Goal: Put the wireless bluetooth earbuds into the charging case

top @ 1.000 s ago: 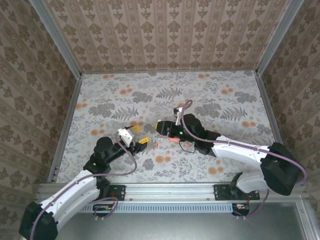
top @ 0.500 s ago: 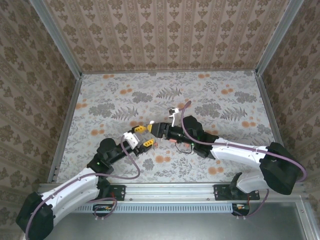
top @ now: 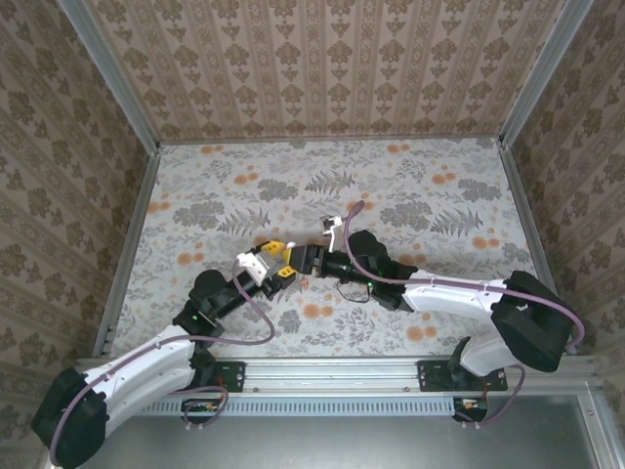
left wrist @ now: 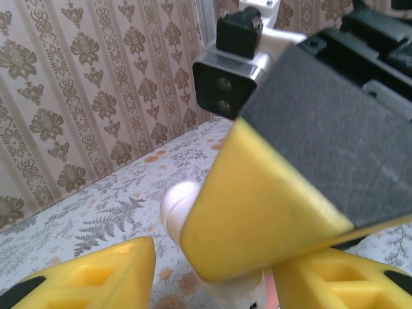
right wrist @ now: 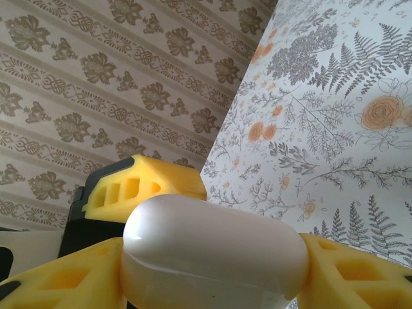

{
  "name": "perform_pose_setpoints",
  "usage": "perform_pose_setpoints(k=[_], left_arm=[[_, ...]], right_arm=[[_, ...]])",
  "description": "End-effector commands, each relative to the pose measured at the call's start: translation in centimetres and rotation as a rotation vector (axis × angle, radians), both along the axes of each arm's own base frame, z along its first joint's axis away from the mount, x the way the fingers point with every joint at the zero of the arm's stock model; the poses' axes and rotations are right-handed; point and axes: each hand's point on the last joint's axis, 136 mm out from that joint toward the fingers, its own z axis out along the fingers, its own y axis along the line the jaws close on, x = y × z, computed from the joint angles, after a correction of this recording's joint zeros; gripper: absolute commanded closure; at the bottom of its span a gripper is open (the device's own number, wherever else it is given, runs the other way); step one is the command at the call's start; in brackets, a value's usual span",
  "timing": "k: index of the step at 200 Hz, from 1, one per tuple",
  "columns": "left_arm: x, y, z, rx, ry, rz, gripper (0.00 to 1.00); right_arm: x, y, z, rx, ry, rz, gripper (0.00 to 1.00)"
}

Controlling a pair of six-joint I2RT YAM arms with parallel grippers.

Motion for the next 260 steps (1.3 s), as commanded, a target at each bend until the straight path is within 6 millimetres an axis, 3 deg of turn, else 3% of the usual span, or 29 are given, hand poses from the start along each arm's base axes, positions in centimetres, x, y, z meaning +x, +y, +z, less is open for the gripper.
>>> perform_pose_setpoints(k=[1,76,101,107,123,149,197,260], left_arm=[[-0.1,-0.1,2.8,-0.083,-0.025,-0.002,0.52],[0.0,-0.3,2.3,-0.066,0.005,-0.009,0.73],[0.2,-0.4,1.8,-0.058,0.029,-0.005,0.74],[0.2,-0.4,1.7,-0.056,0.034,-0.004,0.74],[0.4,-0.4,1.4,-0.055,0.055,0.001,0.75],[0.8,-0.3,1.0,-0.072,0.099,0.009,0.75],[1.7,-0.9,0.6,-0.107,0.200,-0.045,0.76],[1.7,-2.8,1.2,-0.175,0.259,-0.210,0.77]], right_arm=[[-0.5,0.5,1.2,0.050,-0.024,0.026,0.41],[-0.7,0.5,1.7,0.061,-0.043,0.033,0.39],[-0.5,-0.2,1.3,0.031,-0.070,0.007,0.29],[-0.6,-0.7,2.2,0.031,-0.101,-0.005,0.25],[-0.3,-2.1,2.3,-0.022,-0.146,-0.052,0.18],[-0.3,-4.3,3.2,-0.124,-0.258,-0.088,0.14],[-1.0,-7.6,4.7,-0.270,-0.496,-0.089,0.15],[-2.4,-9.5,3.7,-0.386,-0.725,0.119,0.20]])
